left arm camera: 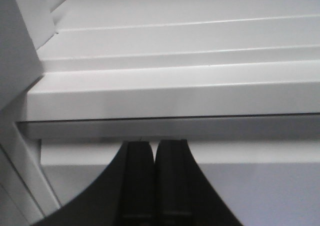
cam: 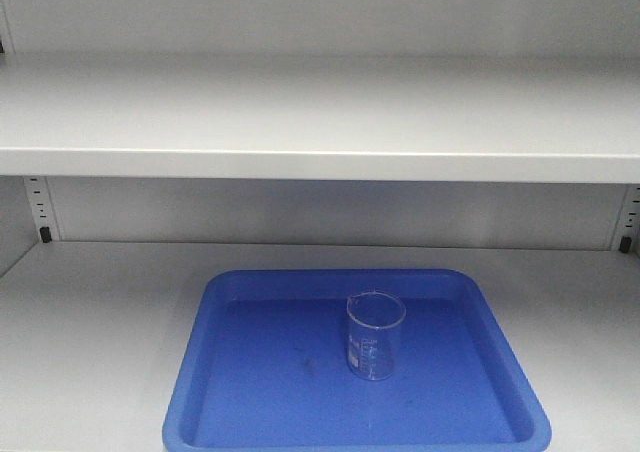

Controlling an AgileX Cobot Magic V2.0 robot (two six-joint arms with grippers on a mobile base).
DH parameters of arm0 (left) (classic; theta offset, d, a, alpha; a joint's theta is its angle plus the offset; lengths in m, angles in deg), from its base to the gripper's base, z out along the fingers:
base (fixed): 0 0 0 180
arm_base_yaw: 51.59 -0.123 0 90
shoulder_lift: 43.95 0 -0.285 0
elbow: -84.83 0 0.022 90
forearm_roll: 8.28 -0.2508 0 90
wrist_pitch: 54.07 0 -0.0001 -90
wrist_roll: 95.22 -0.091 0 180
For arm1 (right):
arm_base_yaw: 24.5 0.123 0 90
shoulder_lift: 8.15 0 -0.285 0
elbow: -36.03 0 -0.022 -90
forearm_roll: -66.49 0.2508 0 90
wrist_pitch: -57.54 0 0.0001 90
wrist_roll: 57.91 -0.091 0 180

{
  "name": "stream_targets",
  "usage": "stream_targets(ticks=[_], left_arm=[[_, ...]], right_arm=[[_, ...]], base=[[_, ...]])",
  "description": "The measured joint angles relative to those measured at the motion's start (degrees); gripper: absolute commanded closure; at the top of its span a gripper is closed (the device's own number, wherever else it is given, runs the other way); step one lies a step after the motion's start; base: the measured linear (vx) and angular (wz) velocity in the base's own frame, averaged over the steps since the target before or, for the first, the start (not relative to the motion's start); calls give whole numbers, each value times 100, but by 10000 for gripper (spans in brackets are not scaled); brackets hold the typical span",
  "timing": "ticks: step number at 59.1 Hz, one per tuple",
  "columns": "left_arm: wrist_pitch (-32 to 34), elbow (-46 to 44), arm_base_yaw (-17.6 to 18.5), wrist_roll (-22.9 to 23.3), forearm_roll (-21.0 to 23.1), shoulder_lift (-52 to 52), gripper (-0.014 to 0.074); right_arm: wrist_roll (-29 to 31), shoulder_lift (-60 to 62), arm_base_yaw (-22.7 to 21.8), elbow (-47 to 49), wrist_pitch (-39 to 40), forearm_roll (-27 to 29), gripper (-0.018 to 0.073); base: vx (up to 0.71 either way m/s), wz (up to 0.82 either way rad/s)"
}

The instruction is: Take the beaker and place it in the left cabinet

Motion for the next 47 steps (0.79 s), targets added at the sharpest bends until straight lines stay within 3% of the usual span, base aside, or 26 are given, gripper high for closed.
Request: stream_targets(ticks=[10,47], left_arm=[[0,0,0,0,0,0,593],[0,0,0,0,0,0,593]], right_arm=[[0,920,0,-457,-51,139,564],[0,970,0,-467,-166,195,564]], base=[[0,0],[0,0]])
